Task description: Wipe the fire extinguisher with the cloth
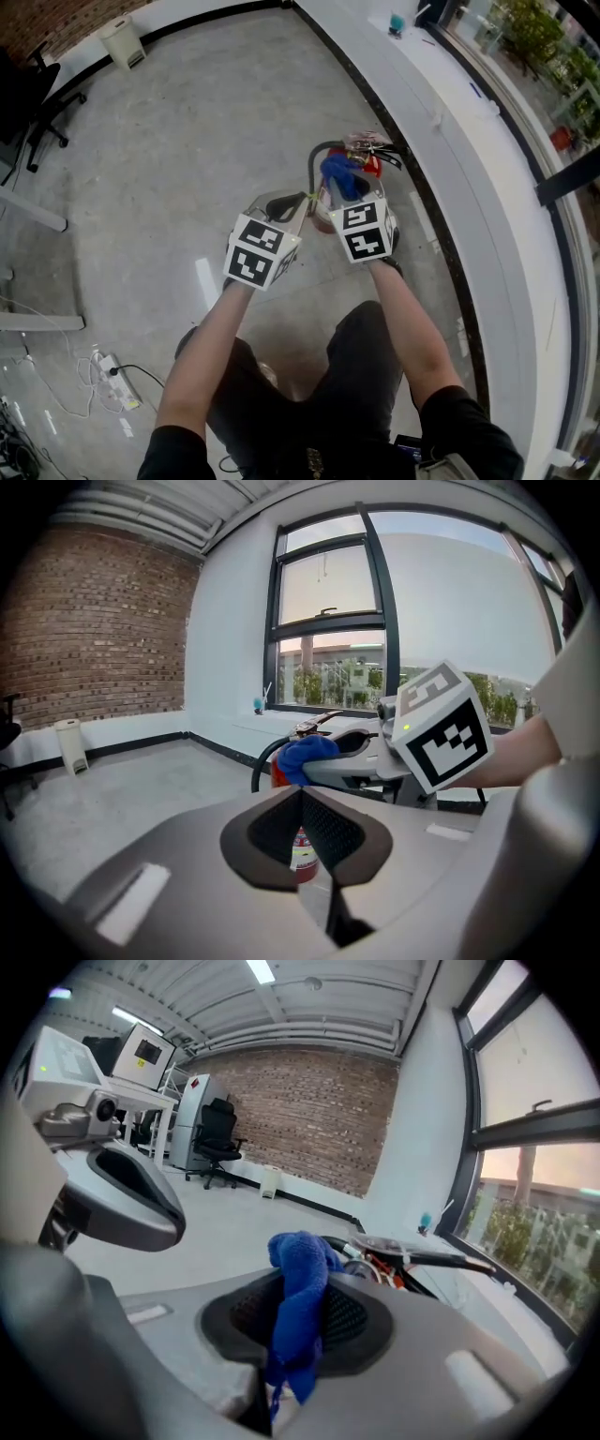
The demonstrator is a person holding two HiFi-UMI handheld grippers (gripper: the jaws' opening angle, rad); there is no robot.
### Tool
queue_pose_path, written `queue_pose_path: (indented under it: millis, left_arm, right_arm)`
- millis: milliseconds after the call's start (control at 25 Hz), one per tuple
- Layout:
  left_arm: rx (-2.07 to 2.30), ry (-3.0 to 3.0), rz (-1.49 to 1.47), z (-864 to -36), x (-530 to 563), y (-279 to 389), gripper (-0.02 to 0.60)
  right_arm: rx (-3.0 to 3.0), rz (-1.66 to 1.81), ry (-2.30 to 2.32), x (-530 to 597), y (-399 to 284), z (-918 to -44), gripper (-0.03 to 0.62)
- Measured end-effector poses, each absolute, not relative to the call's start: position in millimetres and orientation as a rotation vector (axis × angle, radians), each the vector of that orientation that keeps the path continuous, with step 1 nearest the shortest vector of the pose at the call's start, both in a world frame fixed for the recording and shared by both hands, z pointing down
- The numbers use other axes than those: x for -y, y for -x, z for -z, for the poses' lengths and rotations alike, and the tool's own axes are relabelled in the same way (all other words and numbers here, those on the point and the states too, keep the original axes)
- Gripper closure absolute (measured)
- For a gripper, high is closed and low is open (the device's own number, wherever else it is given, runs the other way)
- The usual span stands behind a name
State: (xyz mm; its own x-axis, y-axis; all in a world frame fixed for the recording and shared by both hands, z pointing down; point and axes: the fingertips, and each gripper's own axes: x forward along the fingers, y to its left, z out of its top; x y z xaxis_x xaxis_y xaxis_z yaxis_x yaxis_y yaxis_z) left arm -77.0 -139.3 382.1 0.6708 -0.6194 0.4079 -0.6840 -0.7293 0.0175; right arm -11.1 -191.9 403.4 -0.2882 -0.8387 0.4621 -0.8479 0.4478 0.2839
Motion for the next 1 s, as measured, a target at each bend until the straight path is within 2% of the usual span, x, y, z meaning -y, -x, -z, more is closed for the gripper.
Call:
queue_pose_path:
  millis: [280, 520, 840, 1000]
  left_arm:
    - [1.100, -2.674, -0.535, -396.0, 139.6, 109.6, 0.577]
    - [1.099, -2.638, -0.536, -410.9, 144.2, 121.0, 0.577]
    - [1.029, -2.647, -0.561, -428.5, 145.5, 93.5, 0.577]
    - [0.987, -2.667, -0.583, -433.4, 145.5, 69.7, 0.577]
  right_arm:
    - [2.039, 0.005, -1.401, 224.7, 39.2, -405.4, 0.511]
    - [2.049, 0.087, -1.292, 209.5, 51.8, -418.1, 0.511]
    - [2.112, 0.119, -1.364, 170.3, 3.2, -417.3, 0.511]
    - [2.156, 0.030, -1.478, 166.5, -30.2, -419.3, 0.511]
